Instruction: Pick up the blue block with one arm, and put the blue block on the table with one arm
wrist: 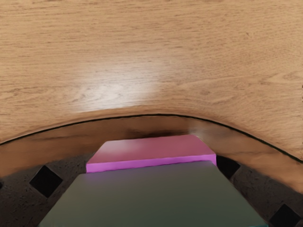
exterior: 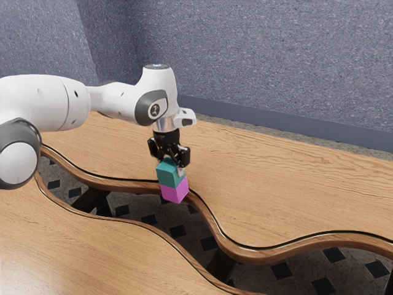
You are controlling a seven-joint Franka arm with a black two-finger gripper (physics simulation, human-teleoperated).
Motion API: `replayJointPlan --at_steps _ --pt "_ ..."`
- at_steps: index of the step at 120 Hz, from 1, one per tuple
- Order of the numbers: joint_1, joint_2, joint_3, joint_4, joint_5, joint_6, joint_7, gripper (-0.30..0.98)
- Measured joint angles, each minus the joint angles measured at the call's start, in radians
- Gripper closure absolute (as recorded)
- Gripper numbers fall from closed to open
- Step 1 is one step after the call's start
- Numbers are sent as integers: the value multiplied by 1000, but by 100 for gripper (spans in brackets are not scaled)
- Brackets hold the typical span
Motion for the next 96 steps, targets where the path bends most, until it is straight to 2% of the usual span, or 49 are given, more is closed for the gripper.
replayJointPlan --at_steps 21,38,68,96 --pt "-46 -15 3 36 9 -29 -2 33" --pt "-159 -14 39 87 14 -63 -4 32" --pt "-227 45 43 99 13 -81 -9 33" --pt "-231 55 42 99 2 -82 -9 13"
